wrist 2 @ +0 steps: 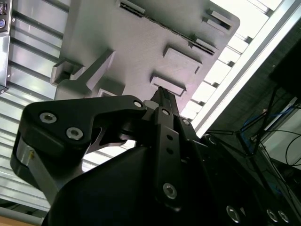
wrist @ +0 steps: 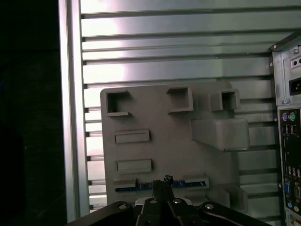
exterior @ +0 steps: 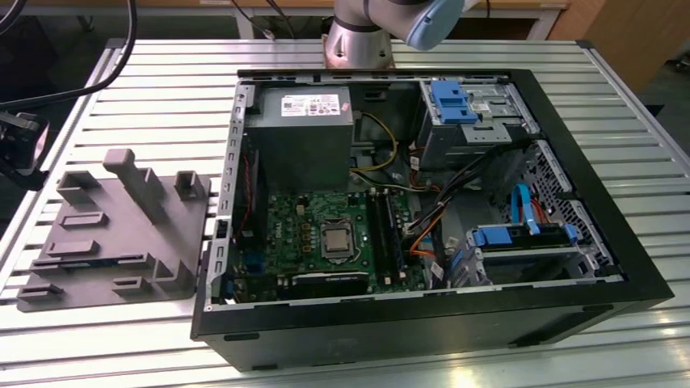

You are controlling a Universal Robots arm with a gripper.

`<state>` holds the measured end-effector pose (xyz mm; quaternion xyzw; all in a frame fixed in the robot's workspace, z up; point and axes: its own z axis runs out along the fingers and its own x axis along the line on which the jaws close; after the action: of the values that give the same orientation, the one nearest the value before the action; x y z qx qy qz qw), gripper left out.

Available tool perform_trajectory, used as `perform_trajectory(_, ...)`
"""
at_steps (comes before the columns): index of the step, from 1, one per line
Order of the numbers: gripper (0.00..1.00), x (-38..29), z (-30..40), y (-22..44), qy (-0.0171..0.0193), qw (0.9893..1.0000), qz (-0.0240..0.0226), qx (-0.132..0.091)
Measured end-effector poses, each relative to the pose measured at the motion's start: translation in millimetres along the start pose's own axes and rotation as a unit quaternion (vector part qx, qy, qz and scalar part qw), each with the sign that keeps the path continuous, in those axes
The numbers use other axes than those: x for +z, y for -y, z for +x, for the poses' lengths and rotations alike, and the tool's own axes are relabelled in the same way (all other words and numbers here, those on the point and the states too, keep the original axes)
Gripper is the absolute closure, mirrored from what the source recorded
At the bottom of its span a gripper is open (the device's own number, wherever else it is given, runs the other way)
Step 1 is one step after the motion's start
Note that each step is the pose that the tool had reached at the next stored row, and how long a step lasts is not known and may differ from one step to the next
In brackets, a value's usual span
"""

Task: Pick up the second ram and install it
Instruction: 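Pick up the second ram and move it above second insertion slot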

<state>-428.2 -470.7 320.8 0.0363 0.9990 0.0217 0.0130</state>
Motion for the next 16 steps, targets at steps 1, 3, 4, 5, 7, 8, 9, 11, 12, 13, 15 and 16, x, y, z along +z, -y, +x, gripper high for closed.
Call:
perform_trajectory(1, 0.89, 0.0, 0.0, 0.0, 0.0, 1.0, 0.0, -0.001)
perform_trajectory(3, 0.89, 0.0, 0.0, 0.0, -0.0002, 1.0, -0.0001, -0.005)
perform_trajectory(4, 0.89, 0.0, 0.0, 0.0, -0.0003, 1.0, -0.0002, -0.008)
perform_trajectory(5, 0.89, 0.0, 0.0, 0.0, -0.0004, 0.9999, -0.0003, -0.01)
perform_trajectory(7, 0.89, 0.1, 0.0, 0.0, -0.0007, 0.9999, -0.0004, -0.016)
perform_trajectory(8, 0.89, 0.1, 0.0, 0.0, -0.0009, 0.9998, -0.0005, -0.019)
perform_trajectory(9, 0.89, 0.0, 0.0, 0.0, -0.001, 0.9997, -0.0006, -0.023)
perform_trajectory(11, 0.89, 0.1, 0.0, 0.0, -0.0014, 0.9995, -0.0008, -0.032)
perform_trajectory(12, 0.89, 0.1, 0.0, 0.0, -0.0016, 0.9993, -0.0009, -0.037)
perform_trajectory(13, 0.89, 0.1, 0.0, 0.0, -0.0018, 0.9991, -0.001, -0.041)
perform_trajectory(15, 0.89, 0.1, 0.0, 0.0, -0.0023, 0.9986, -0.0013, -0.053)
perform_trajectory(16, 0.89, 0.1, 0.0, 0.0, -0.0026, 0.9982, -0.0015, -0.059)
